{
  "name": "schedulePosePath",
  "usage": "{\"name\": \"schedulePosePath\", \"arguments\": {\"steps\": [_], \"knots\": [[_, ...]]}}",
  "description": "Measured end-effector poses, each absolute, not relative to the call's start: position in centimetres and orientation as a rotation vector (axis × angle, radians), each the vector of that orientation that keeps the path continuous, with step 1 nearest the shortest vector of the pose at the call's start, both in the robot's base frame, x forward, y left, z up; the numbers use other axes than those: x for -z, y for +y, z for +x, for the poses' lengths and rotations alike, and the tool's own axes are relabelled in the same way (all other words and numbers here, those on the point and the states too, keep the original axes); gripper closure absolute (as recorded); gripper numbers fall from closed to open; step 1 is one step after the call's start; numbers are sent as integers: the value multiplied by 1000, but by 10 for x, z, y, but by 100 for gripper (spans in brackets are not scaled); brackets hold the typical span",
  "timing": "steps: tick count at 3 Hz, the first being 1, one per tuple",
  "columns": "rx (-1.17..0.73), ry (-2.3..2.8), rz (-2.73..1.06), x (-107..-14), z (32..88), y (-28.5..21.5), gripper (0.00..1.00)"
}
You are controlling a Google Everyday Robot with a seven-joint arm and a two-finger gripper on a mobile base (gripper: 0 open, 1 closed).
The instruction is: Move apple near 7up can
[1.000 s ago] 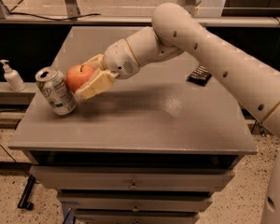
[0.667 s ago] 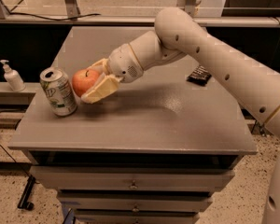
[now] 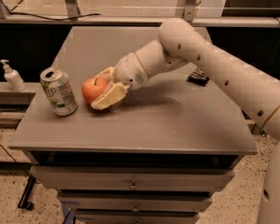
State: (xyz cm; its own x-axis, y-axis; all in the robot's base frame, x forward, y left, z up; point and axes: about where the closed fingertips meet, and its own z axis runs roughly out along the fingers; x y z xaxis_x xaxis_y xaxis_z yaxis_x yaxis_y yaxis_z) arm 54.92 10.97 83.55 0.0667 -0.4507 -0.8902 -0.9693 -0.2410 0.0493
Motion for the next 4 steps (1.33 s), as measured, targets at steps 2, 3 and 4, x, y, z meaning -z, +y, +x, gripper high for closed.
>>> {"name": "schedulePosePath", "arguments": {"steps": [2,3,4], "knots": [[-1140,1416,-1763,-828,549,106,83],[-1140,1416,-1763,-829,549,106,59],[-1140,1416,-1763,-829,549,106,36]]}}
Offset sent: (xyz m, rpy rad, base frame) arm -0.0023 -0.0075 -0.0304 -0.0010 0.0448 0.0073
